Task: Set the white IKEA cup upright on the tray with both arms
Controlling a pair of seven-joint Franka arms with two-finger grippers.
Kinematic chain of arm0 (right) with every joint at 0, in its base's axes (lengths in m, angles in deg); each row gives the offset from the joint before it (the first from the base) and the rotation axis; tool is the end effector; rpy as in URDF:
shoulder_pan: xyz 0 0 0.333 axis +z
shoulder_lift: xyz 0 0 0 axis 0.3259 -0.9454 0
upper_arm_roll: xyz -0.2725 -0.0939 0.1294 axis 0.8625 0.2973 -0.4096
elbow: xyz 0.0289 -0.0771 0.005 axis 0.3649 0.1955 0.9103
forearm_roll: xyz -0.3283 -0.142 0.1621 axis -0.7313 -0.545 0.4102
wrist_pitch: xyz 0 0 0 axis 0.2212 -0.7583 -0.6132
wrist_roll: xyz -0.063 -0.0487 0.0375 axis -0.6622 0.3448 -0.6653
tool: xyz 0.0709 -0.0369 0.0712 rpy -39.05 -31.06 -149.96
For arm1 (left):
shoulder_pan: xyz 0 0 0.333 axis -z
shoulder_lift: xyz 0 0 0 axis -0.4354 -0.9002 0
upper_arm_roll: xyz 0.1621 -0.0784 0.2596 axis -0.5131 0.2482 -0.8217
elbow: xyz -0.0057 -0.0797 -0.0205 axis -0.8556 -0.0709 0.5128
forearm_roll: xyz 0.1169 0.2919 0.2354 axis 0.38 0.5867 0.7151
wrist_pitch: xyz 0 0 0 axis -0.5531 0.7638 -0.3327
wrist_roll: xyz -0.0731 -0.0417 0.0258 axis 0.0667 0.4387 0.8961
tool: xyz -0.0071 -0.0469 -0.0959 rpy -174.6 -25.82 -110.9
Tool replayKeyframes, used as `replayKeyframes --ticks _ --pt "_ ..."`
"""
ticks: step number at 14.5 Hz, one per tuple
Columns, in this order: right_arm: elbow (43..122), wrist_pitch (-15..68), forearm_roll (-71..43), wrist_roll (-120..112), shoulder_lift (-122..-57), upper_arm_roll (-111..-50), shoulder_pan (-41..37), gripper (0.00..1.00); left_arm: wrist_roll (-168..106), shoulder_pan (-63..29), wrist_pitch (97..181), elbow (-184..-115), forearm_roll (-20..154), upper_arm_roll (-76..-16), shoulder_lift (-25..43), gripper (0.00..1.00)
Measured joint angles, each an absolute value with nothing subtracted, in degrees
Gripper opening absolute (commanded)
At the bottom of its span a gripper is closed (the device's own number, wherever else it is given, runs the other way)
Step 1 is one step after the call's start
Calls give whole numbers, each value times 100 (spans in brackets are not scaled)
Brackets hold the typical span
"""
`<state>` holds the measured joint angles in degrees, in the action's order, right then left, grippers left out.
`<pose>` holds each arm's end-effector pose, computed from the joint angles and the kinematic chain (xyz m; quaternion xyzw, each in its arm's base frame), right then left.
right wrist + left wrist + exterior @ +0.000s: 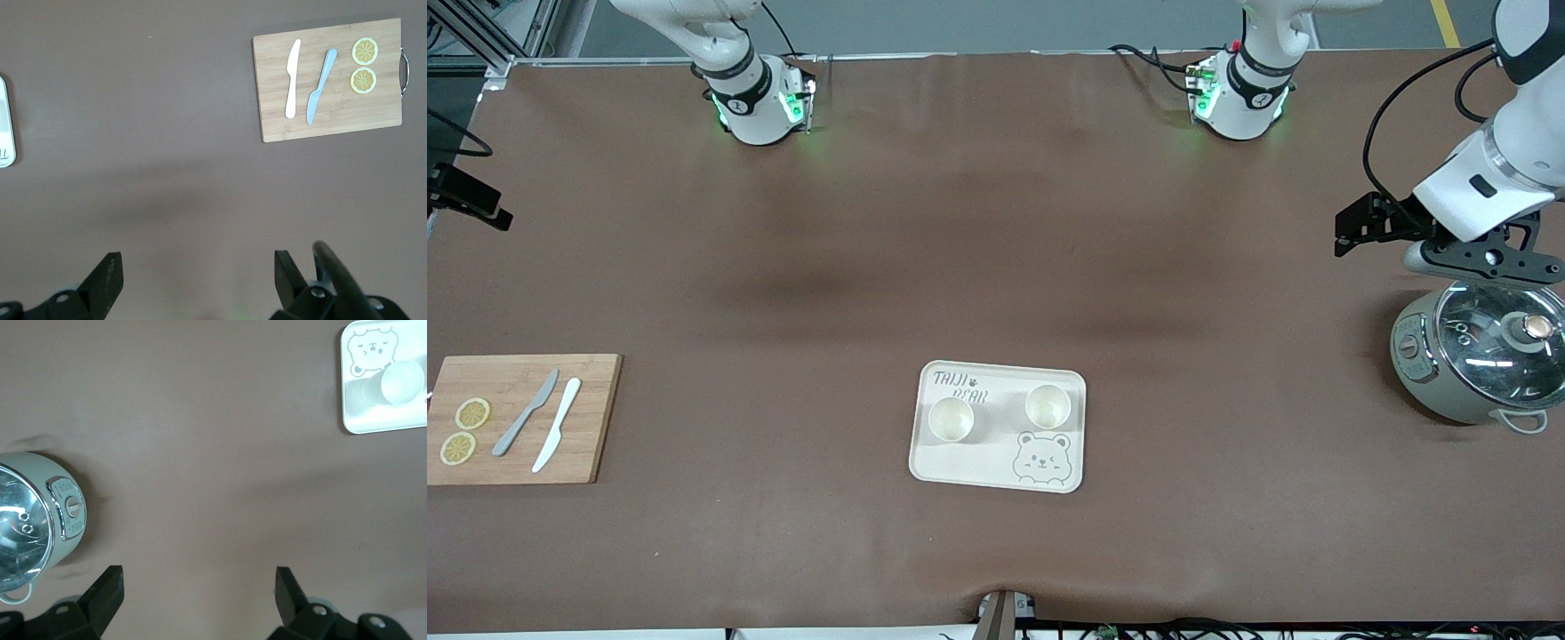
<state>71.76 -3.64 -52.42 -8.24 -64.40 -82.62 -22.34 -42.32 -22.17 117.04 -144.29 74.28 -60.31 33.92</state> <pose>0.5338 -0.0675 0.6478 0.9984 -0.0551 -0.0132 0.0084 0.5591 -0.0753 0.5914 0.9943 -0.1055 -0.0019 0.0120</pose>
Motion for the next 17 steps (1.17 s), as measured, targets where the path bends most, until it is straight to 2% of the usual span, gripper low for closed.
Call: replayKeyframes --ticks 17 --pt "7193 -366 -5242 -824 -6440 -8261 -2234 100 -4231 -2262 11704 -14297 7428 -6202 3393 100"
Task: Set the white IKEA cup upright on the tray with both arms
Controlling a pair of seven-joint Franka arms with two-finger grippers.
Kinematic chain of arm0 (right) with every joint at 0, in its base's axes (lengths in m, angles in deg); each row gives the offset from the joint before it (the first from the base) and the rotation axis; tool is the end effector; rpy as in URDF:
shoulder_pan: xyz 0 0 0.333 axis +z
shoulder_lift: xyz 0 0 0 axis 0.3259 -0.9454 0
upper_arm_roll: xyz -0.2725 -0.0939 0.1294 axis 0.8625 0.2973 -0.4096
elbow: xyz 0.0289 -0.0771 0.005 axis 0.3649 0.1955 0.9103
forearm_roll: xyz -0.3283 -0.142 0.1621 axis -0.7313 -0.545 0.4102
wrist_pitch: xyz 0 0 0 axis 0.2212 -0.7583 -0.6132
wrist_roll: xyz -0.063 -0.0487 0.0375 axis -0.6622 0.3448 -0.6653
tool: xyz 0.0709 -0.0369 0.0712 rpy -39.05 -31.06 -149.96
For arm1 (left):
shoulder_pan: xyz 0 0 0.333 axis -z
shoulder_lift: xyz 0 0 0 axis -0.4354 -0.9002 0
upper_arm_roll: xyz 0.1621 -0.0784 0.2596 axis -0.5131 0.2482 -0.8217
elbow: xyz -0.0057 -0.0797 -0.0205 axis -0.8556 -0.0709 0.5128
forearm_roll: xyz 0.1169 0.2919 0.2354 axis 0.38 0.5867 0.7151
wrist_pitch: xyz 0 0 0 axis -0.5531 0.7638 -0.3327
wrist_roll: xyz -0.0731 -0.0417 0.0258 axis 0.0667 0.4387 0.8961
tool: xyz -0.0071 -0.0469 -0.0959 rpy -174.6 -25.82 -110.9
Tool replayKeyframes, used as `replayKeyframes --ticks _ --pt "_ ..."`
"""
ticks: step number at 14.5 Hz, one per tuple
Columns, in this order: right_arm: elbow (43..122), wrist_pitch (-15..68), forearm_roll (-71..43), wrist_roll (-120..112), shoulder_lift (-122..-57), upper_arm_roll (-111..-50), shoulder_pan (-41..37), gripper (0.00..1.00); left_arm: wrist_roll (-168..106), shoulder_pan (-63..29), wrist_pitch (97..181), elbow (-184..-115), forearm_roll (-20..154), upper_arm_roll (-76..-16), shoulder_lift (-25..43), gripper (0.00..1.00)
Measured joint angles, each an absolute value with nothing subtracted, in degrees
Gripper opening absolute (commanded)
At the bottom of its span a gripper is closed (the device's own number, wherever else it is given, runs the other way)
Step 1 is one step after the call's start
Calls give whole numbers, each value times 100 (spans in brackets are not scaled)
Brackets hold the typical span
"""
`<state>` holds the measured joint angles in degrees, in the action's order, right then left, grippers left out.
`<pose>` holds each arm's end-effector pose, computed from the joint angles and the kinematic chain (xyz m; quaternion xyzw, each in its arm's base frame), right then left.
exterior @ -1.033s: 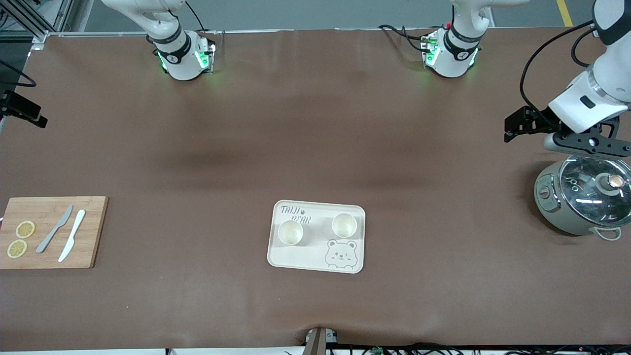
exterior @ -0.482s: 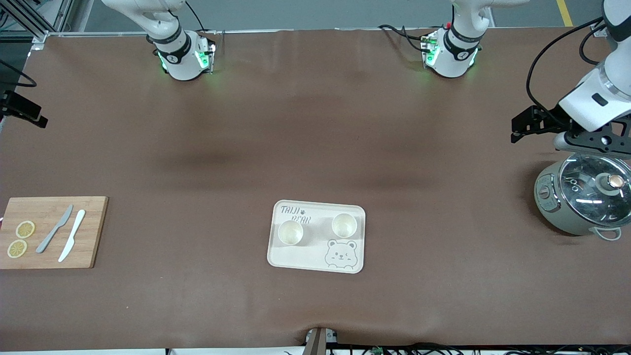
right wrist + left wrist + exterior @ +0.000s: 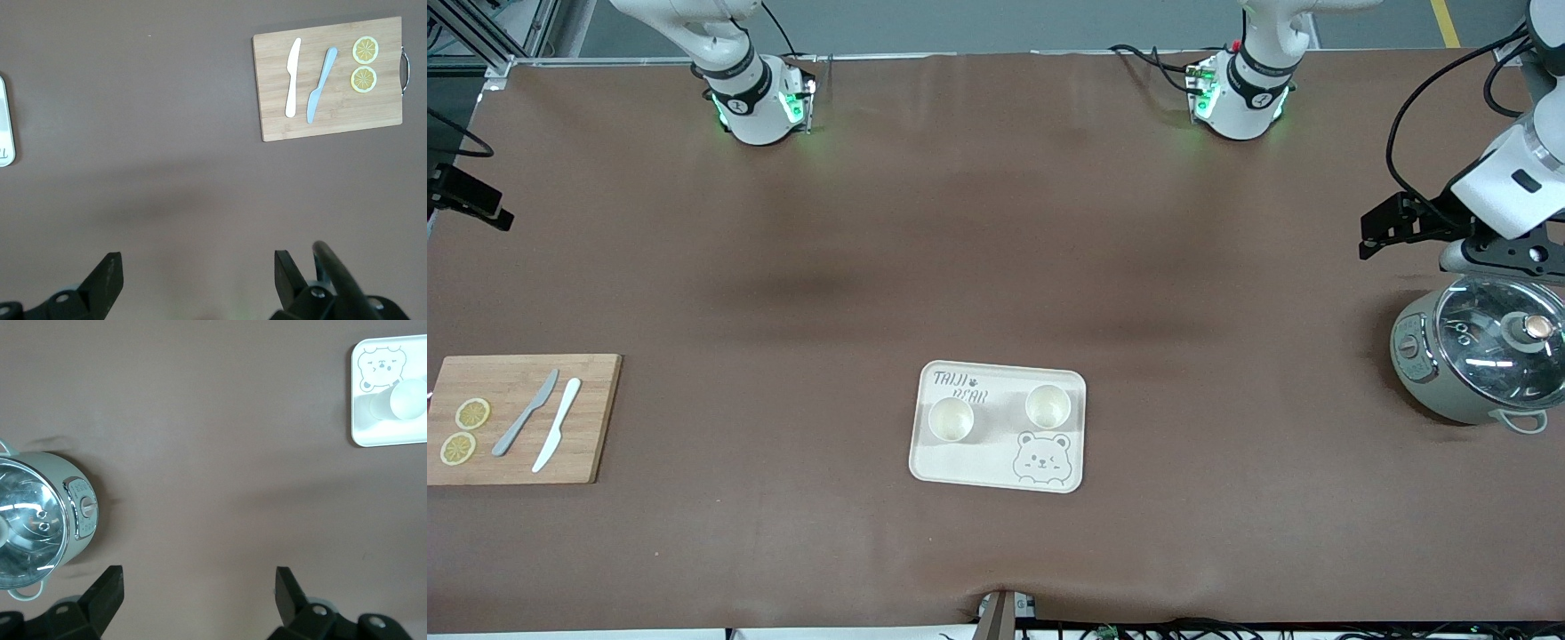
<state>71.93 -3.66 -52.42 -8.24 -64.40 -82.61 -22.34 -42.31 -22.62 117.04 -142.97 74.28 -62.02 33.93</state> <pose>0.5337 -0.0676 0.6464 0.9983 -0.0552 -0.0148 0.0083 0.5626 -0.0544 0.6025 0.9961 -0.0868 0.0099 0.0119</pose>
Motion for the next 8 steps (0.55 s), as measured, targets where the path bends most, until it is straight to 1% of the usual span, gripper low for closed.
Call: replayKeyframes --ticks 8 --pt "7203 -368 -5242 -824 -6440 -8261 -2234 100 -4231 -2262 11648 -14297 7428 -6202 3392 100"
